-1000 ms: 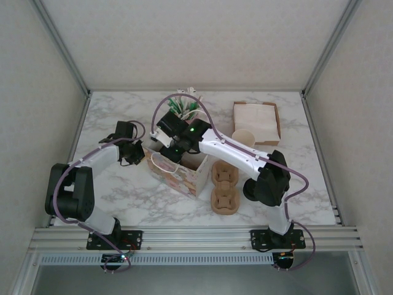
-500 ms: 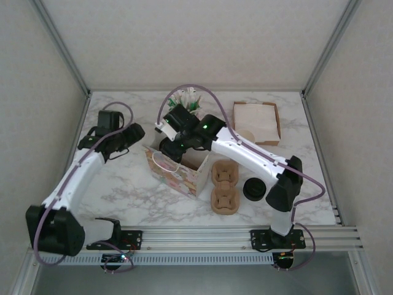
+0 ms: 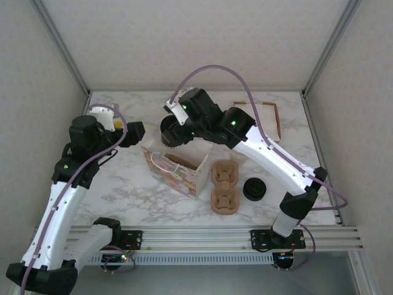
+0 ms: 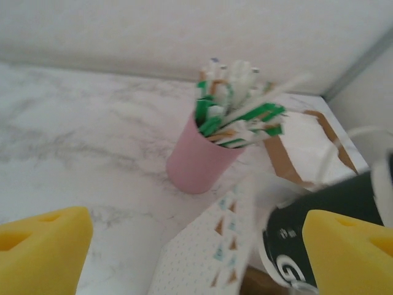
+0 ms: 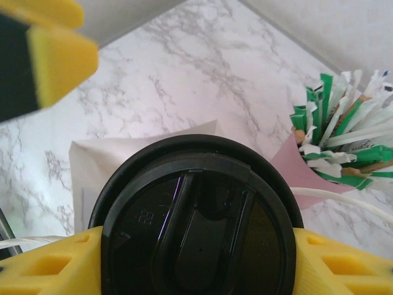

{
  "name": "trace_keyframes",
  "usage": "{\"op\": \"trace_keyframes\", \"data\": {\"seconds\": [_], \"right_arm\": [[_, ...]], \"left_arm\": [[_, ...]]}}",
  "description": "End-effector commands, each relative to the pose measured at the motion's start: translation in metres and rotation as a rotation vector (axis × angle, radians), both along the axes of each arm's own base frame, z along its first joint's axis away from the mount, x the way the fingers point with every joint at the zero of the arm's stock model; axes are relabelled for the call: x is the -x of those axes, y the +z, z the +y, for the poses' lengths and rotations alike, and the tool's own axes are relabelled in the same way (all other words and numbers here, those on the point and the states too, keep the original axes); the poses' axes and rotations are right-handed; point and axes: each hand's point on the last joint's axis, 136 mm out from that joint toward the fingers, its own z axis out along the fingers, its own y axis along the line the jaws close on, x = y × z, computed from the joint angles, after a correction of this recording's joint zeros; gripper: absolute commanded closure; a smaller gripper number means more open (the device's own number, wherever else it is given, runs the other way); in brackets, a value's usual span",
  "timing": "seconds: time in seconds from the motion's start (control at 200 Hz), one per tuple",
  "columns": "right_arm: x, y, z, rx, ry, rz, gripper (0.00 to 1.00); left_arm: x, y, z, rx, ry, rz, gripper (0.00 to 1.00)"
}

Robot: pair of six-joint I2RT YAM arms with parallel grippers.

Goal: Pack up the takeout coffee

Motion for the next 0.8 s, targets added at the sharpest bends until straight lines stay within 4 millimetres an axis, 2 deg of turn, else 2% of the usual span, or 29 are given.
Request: {"op": "trace_keyframes", "data": {"seconds": [0.0, 0.195, 0.305, 0.385, 0.43, 0.796], "right_arm": [[0.006, 0.039, -0.008, -0.093, -0.030, -0.045, 0.48], [0.012, 0.053, -0.017, -0.110, -0.039, -0.062, 0.48], [0.019, 0.061, -0.019, -0.135, -0.023, -0.059, 0.48], [0.024, 0.066, -0.018, -0.159, -0.010, -0.057, 0.48], [0.026, 0.070, -0.018, -0.172, -0.006, -0.059, 0.48], [0.048, 0.092, -0.014, -0.266, 0.055, -0.044, 0.48]], "left_arm": [[0.024, 0.024, -0.031, -0.142, -0.272, -0.183, 0.10], [0.051, 0.021, -0.051, -0.326, -0.492, -0.291, 0.10], [0.061, 0.031, -0.062, -0.343, -0.584, -0.353, 0.10], [0.061, 0.036, -0.068, -0.338, -0.616, -0.369, 0.07], [0.062, 0.035, -0.071, -0.344, -0.641, -0.367, 0.00], [0.048, 0.033, -0.092, -0.382, -0.737, -0.369, 0.00]]}}
